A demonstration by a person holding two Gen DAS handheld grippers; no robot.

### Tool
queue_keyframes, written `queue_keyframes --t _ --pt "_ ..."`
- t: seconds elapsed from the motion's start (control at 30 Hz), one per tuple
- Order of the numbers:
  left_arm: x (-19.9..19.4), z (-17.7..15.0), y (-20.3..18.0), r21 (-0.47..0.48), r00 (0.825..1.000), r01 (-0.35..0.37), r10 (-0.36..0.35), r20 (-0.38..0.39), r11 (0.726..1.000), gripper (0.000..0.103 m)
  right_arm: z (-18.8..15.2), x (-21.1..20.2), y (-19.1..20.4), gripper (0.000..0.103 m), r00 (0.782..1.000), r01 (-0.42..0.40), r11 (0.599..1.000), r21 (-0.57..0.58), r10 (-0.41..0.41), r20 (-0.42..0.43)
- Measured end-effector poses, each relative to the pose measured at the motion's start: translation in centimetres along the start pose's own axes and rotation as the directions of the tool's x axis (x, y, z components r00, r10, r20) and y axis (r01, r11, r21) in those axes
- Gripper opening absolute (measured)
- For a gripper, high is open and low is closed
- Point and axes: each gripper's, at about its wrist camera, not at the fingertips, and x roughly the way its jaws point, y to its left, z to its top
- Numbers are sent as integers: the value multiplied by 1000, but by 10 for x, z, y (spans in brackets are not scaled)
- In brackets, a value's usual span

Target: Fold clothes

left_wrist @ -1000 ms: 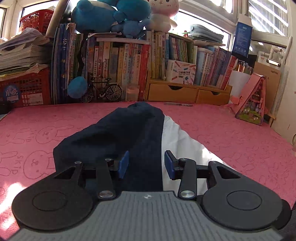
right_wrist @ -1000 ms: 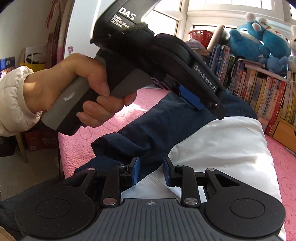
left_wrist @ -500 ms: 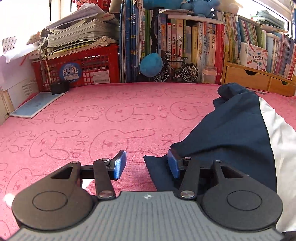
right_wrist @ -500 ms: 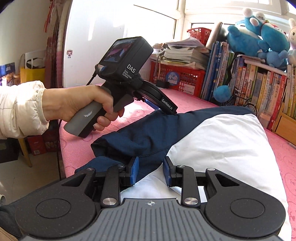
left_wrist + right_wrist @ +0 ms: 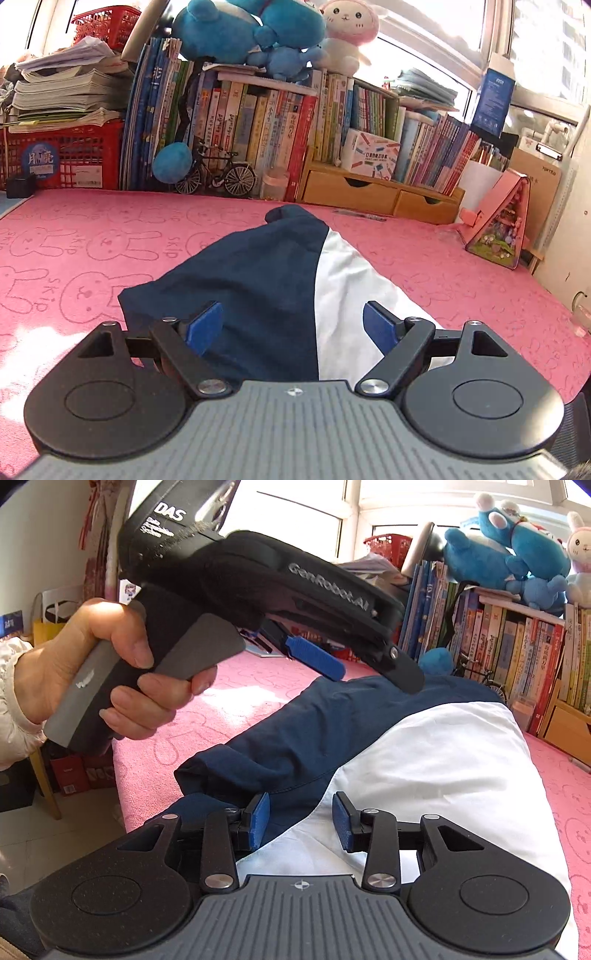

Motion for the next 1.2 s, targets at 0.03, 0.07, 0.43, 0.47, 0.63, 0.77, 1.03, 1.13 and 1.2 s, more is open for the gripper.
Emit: queue_keyframes --t 0.03,0.07,0.43,0.47,0.63,0.77,1.03,1.13,1.2 --pt "11 -2 -4 12 999 -18 18 -34 1000 82 0 0 0 40 1000 1 1000 0 -1 0" --pt "20 -5 -8 38 997 -60 62 -56 997 85 0 0 0 40 1000 1 1000 0 -1 0" --pt "42 -17 -1 67 987 -110 117 -108 992 102 -3 -13 -10 70 1000 -11 999 53 11 -2" --pt "42 -18 0 60 988 -104 110 -105 993 102 -6 -22 -12 74 1000 -12 997 70 11 8" --pt "43 -23 2 56 991 -100 104 -83 993 103 -19 -69 -30 85 998 37 988 152 -44 46" --pt "26 -25 3 39 993 -104 106 -53 994 103 -26 -99 -48 86 986 152 969 193 -161 32" --pt "-46 -33 1 -10 990 -132 133 37 991 95 -57 -135 -72 90 939 343 915 212 -338 -63" --pt "-72 -36 0 -29 987 -142 143 71 989 95 -71 -141 -74 90 927 373 908 190 -359 -105" --pt "-91 -43 -4 -27 984 -149 151 95 989 99 -75 -138 -71 90 925 376 912 163 -361 -114"
